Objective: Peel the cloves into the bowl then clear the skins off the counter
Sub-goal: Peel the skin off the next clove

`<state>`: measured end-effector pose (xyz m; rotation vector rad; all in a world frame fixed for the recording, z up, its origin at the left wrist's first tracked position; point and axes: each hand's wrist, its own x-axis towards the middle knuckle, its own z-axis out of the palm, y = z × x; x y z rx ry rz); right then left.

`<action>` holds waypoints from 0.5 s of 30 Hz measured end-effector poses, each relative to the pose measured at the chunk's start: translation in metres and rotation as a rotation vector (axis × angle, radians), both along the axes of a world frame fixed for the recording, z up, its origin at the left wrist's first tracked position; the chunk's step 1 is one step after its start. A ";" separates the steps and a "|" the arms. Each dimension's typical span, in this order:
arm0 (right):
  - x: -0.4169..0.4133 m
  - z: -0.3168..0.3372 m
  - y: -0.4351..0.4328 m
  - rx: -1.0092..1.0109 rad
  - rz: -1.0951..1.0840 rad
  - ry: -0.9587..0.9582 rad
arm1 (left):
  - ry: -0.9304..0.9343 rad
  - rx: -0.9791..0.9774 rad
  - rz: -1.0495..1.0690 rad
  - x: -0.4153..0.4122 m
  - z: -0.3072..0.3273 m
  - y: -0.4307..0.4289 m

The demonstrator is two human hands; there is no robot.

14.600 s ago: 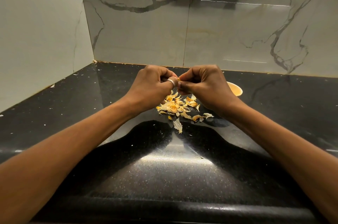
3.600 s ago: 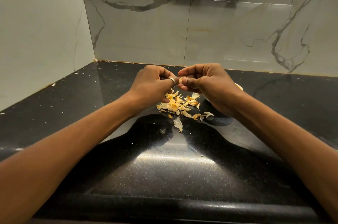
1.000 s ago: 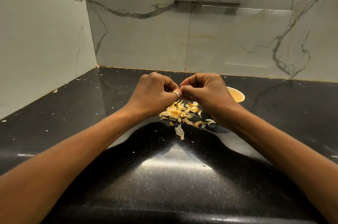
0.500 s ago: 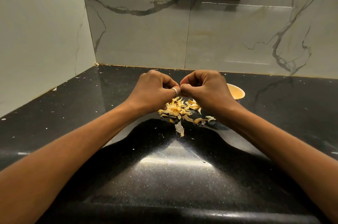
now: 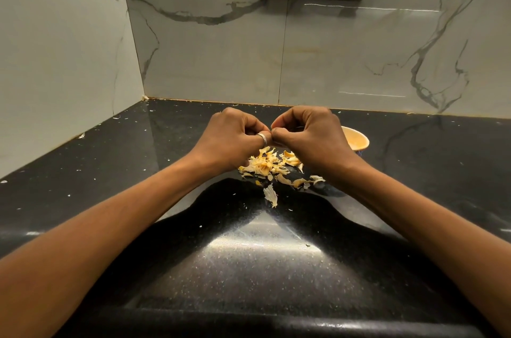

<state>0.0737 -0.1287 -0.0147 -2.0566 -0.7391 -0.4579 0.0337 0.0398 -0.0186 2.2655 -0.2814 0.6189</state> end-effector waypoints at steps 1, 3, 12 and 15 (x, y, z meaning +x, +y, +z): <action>0.001 0.000 0.000 0.005 0.006 0.003 | 0.001 -0.004 -0.002 0.000 0.000 0.000; 0.001 0.001 -0.001 0.014 0.022 0.012 | 0.007 -0.012 -0.004 0.001 -0.001 0.000; 0.001 0.001 -0.002 0.024 0.045 0.067 | 0.003 -0.001 0.023 0.003 -0.001 0.002; 0.000 0.002 -0.001 0.021 0.047 0.070 | -0.014 0.035 0.038 0.002 -0.001 0.001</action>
